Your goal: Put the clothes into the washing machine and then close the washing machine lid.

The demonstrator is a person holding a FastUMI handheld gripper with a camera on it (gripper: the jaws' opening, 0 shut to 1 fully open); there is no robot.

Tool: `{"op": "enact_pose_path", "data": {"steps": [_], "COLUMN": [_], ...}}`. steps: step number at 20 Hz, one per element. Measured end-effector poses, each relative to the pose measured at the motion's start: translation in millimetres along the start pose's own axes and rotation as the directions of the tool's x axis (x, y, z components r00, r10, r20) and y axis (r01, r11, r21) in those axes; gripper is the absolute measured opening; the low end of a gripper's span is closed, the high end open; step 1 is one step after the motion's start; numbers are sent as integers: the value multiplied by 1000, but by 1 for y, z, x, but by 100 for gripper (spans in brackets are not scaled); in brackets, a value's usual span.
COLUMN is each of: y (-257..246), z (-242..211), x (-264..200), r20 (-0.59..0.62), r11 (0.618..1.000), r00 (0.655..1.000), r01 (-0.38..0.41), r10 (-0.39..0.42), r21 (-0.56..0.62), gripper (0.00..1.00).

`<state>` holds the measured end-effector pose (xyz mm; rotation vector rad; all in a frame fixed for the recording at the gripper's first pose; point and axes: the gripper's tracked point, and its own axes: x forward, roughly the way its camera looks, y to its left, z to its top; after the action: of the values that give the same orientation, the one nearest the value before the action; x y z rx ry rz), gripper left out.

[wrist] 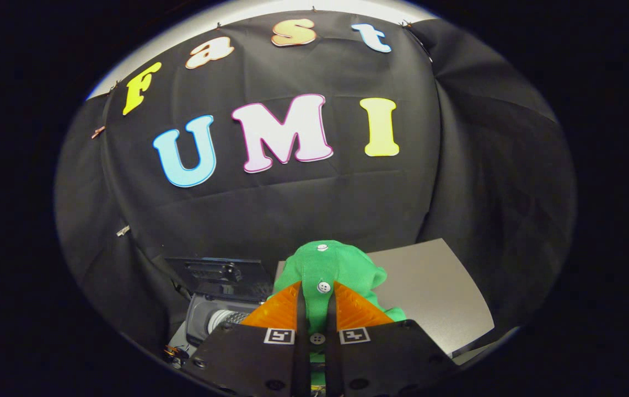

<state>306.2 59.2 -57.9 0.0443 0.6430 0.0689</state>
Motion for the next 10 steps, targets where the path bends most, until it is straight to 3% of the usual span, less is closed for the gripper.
{"op": "enact_pose_path", "data": {"steps": [10], "y": [157], "z": [-33], "x": [10], "r20": [-37], "r11": [985], "r00": [985], "r01": [-170], "r10": [169], "r21": [-41], "gripper": [15]}}
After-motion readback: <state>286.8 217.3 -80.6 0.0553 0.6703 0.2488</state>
